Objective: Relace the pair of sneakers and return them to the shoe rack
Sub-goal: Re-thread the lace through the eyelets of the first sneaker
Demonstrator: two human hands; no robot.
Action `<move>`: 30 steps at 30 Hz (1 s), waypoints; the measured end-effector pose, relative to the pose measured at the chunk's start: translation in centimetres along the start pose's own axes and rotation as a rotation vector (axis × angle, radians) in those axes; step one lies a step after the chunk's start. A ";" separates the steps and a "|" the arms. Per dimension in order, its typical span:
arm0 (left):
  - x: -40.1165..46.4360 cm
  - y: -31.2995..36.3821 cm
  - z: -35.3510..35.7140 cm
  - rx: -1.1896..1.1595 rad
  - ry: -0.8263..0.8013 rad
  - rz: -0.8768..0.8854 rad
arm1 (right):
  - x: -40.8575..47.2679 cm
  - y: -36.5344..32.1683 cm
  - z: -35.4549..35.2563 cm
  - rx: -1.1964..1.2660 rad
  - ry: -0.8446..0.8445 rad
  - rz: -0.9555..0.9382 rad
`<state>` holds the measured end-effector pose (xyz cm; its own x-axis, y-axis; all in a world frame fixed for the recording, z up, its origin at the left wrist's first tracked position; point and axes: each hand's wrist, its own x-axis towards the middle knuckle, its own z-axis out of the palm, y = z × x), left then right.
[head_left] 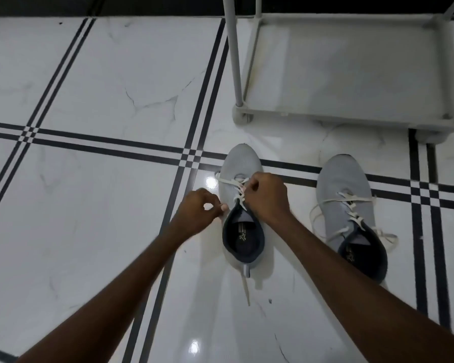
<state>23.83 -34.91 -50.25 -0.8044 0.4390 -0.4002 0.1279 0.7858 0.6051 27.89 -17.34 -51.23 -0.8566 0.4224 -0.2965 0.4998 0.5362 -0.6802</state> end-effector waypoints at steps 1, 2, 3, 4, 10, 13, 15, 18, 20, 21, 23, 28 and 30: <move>0.4 0.5 -1.3 -0.028 -0.113 -0.017 | 0.3 -0.1 0.1 0.044 -0.041 0.043; 0.7 1.1 -2.3 -0.051 -0.200 -0.032 | 0.6 -0.1 0.1 0.121 -0.088 0.097; 0.9 1.8 -3.1 -0.081 -0.265 -0.053 | 0.9 -0.3 0.1 0.223 -0.134 0.161; 1.0 2.4 -3.6 -0.125 -0.323 -0.089 | 1.0 -0.4 0.0 0.327 -0.169 0.228; 1.1 6.1 -5.9 -0.078 -0.599 -0.218 | 0.6 -1.1 -0.9 0.621 -0.284 0.334; 1.3 7.9 -6.8 0.119 -0.606 -0.238 | -0.1 -1.9 -1.7 0.738 -0.290 0.301; 1.3 8.6 -7.5 0.319 -0.596 -0.307 | -0.3 -2.5 -2.3 0.747 -0.253 0.262; 0.9 9.0 -8.6 0.479 -0.625 -0.359 | -0.9 -3.4 -3.1 0.710 -0.187 0.181; 0.9 9.0 -9.1 0.477 -0.604 -0.348 | -1.0 -3.7 -3.3 0.687 -0.151 0.119; 1.1 8.7 -9.1 0.466 -0.571 -0.348 | -1.1 -3.8 -3.3 0.672 -0.142 0.092; 1.6 7.4 -8.4 0.517 -0.415 -0.312 | -1.2 -3.8 -3.3 0.634 -0.127 0.031; 1.3 2.8 -2.8 0.692 0.399 -0.118 | -2.5 -3.7 -2.7 0.547 -0.026 -0.112; 1.4 1.8 -1.0 0.203 0.181 -0.375 | -3.1 -3.7 -2.4 0.502 0.026 -0.161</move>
<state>22.37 -33.33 -49.00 -0.9028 0.0396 -0.4283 -0.0947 0.9530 0.2877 28.95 -18.89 -46.22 -0.9109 0.3846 -0.1493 0.2334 0.1821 -0.9552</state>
